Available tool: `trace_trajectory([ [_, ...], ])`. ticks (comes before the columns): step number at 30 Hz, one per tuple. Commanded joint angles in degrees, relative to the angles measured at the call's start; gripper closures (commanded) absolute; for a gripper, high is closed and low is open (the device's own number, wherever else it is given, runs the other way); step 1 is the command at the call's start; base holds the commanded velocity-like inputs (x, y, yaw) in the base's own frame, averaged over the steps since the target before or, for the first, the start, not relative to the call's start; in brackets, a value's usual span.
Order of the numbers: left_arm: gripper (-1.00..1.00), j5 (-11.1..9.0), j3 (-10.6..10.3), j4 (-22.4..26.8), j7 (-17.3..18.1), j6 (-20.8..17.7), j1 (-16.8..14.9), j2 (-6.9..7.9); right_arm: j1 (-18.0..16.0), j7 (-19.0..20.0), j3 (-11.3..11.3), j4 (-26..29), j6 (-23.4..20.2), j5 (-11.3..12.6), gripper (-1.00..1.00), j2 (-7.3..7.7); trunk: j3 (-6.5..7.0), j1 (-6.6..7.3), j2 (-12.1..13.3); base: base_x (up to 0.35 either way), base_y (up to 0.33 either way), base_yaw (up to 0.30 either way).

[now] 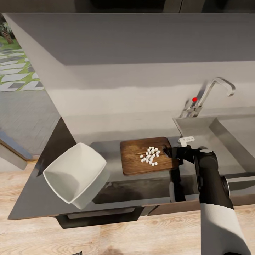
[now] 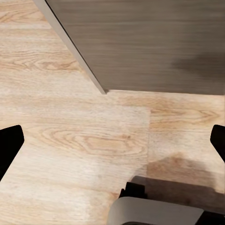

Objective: In the kitchen, take the Vidalia onion out of the sink, dice it on the chopping board with the paring knife, put the diced onion into the bowl on the countertop, then place both the paring knife and the chopping board into the sink.

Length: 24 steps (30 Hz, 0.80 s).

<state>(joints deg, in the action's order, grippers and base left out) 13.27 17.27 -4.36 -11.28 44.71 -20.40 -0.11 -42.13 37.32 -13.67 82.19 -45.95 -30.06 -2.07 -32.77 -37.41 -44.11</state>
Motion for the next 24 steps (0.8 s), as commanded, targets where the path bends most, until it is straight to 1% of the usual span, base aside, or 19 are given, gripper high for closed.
trace_trajectory([
  [1,-1.00,0.61,0.31,-0.21,-0.41,0.29,-0.08,0.02,-0.06,0.57,-0.13,-0.02,-0.10,-0.60,-1.00,-0.10,-0.24,-0.24,-0.47,0.000,0.000,0.000],
  [15,-1.00,0.61,0.29,-0.21,-0.41,0.29,-0.08,0.02,-0.06,0.56,-0.13,-0.36,-0.10,-0.61,-1.00,-0.13,-2.75,-3.31,-6.08,0.000,0.000,0.000],
  [16,-1.00,0.61,0.30,-0.21,-0.41,0.29,-0.08,0.02,-0.06,0.56,-0.13,-0.36,-0.10,-0.61,1.00,-0.13,-2.75,-3.31,-6.08,0.000,0.000,0.000],
  [24,-1.00,0.61,0.31,-0.21,-0.41,0.29,-0.08,0.02,-0.06,0.56,-0.13,-0.37,-0.10,-0.61,1.00,-0.13,-2.75,-3.31,-6.08,0.000,0.000,0.000],
])
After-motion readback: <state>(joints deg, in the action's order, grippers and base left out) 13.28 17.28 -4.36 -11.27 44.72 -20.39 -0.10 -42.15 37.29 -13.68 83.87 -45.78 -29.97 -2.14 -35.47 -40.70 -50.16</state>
